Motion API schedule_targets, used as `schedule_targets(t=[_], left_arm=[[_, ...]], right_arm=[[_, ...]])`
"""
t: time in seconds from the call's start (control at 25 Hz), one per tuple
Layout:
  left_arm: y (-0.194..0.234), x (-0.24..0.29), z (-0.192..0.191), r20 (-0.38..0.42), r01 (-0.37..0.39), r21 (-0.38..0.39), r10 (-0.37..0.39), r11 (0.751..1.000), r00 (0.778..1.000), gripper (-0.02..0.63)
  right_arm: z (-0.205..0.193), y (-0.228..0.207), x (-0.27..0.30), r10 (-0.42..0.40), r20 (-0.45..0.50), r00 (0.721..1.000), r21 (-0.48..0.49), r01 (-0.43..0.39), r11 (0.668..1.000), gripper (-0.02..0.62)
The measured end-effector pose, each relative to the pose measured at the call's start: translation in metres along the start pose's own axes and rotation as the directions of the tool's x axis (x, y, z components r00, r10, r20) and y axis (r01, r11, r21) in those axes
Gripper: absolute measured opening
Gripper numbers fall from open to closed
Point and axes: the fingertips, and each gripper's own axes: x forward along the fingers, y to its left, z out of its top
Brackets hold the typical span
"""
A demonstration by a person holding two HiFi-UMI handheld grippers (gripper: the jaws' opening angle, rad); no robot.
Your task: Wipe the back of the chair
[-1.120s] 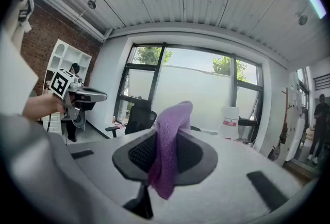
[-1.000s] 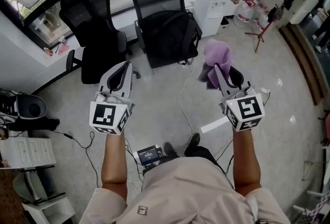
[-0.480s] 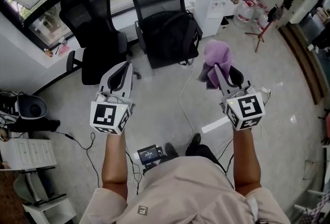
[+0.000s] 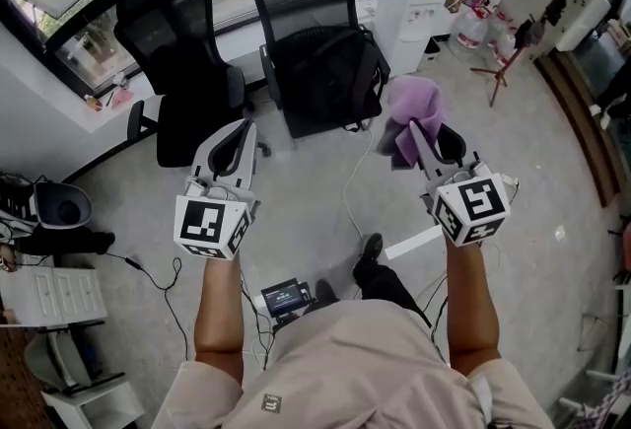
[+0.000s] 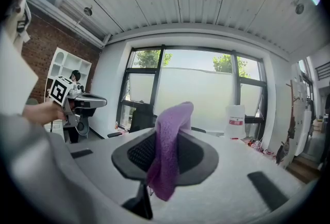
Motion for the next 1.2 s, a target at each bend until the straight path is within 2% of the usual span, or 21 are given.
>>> schedule_targets(t=[0.32,0.76,1.2], left_arm=[[0.016,0.05,-0.01,-0.038,-0.044,0.024,0.045,0.999,0.998,0.009],[0.026,0.161,-0.024,-0.088,-0.114,0.033,0.117,0.993,0.989,0.009],[0.007,0.242,-0.021,-0.116,-0.148,0.063,0.154,0.987,0.981,0.009]], right_arm=[[-0.01,-0.049,0.06,0.037,0.015,0.999,0.02,-0.037,0.999,0.077],[-0.032,-0.141,0.152,0.12,0.009,0.993,0.052,-0.12,0.991,0.077],[-0.044,-0.202,0.192,0.201,0.032,0.979,0.074,-0.202,0.976,0.077]])
